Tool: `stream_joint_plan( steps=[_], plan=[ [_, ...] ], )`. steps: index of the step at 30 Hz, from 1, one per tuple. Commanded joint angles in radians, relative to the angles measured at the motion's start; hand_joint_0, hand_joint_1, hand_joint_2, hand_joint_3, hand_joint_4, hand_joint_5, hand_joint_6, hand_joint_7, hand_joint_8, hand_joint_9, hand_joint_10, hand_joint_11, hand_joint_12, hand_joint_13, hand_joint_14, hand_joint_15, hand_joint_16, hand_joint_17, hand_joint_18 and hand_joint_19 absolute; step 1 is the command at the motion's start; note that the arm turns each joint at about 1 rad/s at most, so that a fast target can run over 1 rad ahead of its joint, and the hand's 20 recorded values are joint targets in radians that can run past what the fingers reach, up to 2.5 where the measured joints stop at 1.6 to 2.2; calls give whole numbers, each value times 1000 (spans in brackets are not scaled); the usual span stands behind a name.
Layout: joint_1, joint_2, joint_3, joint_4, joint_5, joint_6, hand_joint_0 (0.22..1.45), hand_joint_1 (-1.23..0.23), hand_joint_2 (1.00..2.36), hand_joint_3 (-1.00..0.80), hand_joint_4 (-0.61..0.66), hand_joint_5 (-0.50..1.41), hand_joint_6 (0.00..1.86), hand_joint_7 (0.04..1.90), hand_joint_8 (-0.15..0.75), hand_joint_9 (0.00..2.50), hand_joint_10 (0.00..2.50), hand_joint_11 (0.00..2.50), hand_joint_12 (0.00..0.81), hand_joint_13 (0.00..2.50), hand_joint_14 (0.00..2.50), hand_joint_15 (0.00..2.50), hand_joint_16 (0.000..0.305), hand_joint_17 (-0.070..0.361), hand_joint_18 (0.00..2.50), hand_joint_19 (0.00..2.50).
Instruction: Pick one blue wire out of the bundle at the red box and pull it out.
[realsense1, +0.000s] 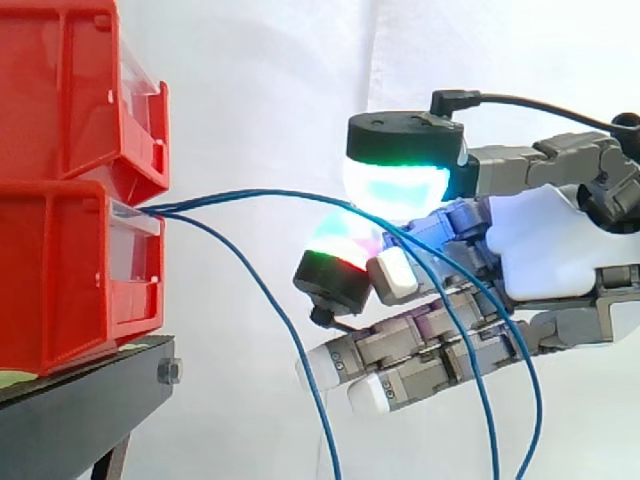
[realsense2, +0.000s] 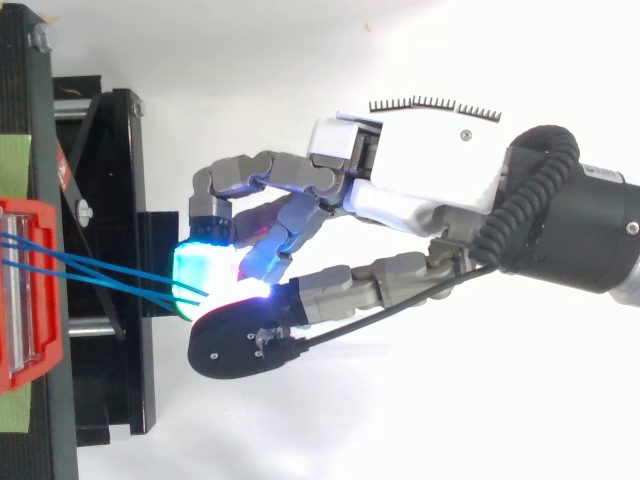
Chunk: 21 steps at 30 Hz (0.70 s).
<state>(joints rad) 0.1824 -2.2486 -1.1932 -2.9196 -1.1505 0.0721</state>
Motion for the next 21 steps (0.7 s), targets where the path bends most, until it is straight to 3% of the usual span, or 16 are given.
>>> stream_joint_plan(
  steps=[1,6,13,21],
  plan=[
    [-1,0,0,-1,0,0,606,-734,1020,-140,416,-22,504,1423,216,1029,19,475,361,458,8,173,60,134,362,373],
    [-1,0,0,-1,0,0,633,-746,1022,-179,394,-33,505,1358,219,1009,21,529,357,449,8,180,57,129,350,360],
    [0,0,0,2,0,0,605,-798,1024,-177,331,-47,502,1475,225,983,29,719,367,412,9,195,58,131,322,338],
    [0,0,0,0,0,2,593,-875,1020,-237,341,-52,500,1528,227,939,28,727,371,356,7,156,60,134,285,289]
  ],
)
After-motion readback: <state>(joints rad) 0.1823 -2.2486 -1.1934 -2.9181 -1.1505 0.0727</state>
